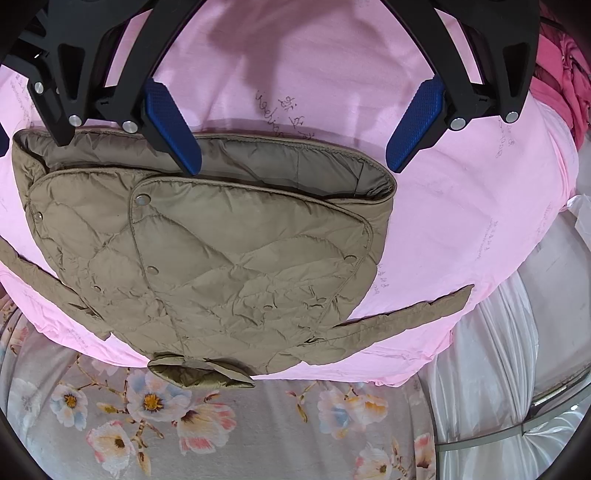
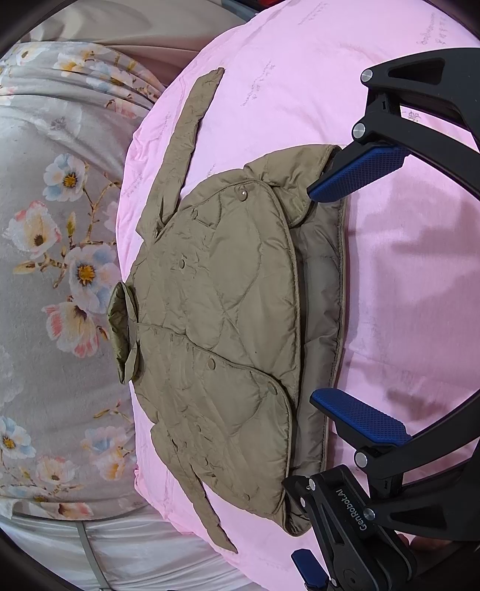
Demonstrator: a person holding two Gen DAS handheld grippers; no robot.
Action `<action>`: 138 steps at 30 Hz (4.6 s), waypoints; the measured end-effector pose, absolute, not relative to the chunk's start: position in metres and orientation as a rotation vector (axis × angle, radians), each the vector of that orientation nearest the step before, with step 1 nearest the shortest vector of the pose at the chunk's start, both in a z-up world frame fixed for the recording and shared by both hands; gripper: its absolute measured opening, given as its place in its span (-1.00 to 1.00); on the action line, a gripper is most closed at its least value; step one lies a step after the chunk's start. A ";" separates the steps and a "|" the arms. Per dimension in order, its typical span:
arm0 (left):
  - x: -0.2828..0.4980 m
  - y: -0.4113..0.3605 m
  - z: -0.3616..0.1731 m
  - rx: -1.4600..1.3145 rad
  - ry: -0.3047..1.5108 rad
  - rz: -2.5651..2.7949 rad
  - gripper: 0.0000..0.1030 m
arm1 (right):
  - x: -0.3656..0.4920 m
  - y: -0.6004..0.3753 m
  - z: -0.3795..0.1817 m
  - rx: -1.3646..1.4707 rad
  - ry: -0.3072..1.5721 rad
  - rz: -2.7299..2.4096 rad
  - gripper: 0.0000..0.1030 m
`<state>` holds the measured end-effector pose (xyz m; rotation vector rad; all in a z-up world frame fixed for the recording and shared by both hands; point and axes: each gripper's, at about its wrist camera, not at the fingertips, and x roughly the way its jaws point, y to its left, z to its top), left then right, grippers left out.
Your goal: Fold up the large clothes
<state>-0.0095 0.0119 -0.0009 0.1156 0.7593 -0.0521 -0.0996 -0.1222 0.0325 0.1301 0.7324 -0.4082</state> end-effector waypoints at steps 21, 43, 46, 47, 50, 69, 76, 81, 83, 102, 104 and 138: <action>-0.010 0.012 -0.002 0.117 0.759 -0.052 0.90 | -0.100 -0.123 0.031 0.134 0.735 -0.410 0.90; -0.012 0.015 -0.008 0.117 0.764 -0.053 0.90 | -0.100 -0.123 0.029 0.144 0.742 -0.416 0.90; -0.011 0.015 -0.008 0.116 0.764 -0.053 0.90 | -0.100 -0.122 0.028 0.146 0.743 -0.415 0.90; -0.011 0.014 -0.007 0.116 0.764 -0.053 0.90 | -0.100 -0.121 0.028 0.147 0.743 -0.415 0.90; -0.011 0.015 -0.010 0.116 0.766 -0.052 0.90 | -0.099 -0.122 0.027 0.146 0.744 -0.416 0.90; -0.004 0.010 -0.020 0.107 0.808 -0.064 0.90 | -0.099 -0.123 0.016 0.188 0.789 -0.396 0.90; 0.010 0.016 -0.015 0.073 0.793 -0.066 0.90 | -0.092 -0.166 0.020 0.178 0.786 -0.437 0.90; 0.031 0.023 -0.004 0.057 0.752 -0.019 0.90 | -0.087 -0.229 0.037 0.206 0.726 -0.523 0.90; 0.041 0.026 0.001 0.051 0.742 0.005 0.90 | -0.082 -0.257 0.045 0.212 0.697 -0.563 0.90; 0.131 0.002 -0.010 0.096 0.744 0.053 0.91 | -0.072 -0.557 0.005 0.938 0.427 -0.868 0.89; 0.136 0.000 -0.020 0.103 0.766 0.062 0.91 | -0.074 -0.568 -0.004 0.983 0.408 -0.889 0.87; 0.144 0.011 -0.040 0.022 0.816 -0.034 0.91 | 0.181 -0.165 0.050 0.255 0.622 0.144 0.22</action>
